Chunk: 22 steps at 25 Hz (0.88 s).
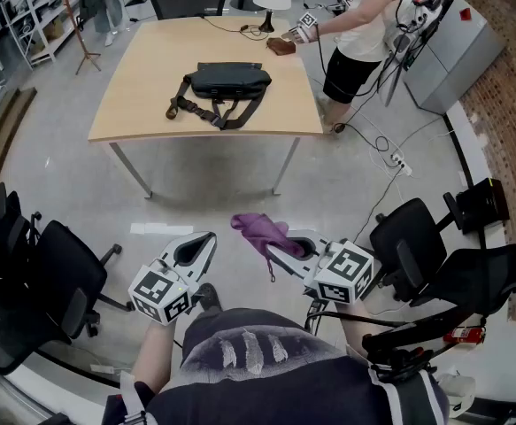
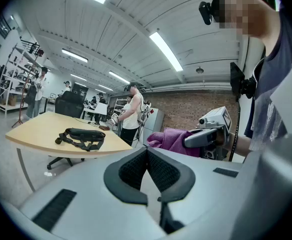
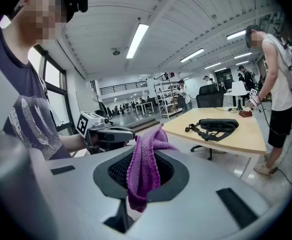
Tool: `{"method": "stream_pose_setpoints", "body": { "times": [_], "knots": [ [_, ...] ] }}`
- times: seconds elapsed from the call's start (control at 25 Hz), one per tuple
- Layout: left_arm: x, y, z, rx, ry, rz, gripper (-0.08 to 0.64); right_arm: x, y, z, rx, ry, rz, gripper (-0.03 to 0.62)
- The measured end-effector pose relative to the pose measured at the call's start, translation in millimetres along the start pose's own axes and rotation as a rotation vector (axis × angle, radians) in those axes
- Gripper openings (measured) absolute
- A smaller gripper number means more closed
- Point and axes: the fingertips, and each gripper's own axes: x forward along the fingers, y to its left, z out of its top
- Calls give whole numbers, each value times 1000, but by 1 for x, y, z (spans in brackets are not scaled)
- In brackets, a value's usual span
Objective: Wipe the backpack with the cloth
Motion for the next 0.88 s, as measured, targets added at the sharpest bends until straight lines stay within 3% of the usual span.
{"method": "stream_pose_setpoints", "body": {
  "times": [0.4, 0.68, 0.88],
  "knots": [
    [-28, 124, 45, 29, -26, -14, 6, 125, -7, 62, -42, 5, 22, 32],
    [-27, 171, 52, -8, -53, -8, 6, 164, -31, 79, 0, 28, 12, 32],
    [-4, 200, 49, -24, -26, 19, 6, 185, -75, 90, 10, 10, 16, 32]
  ]
}}
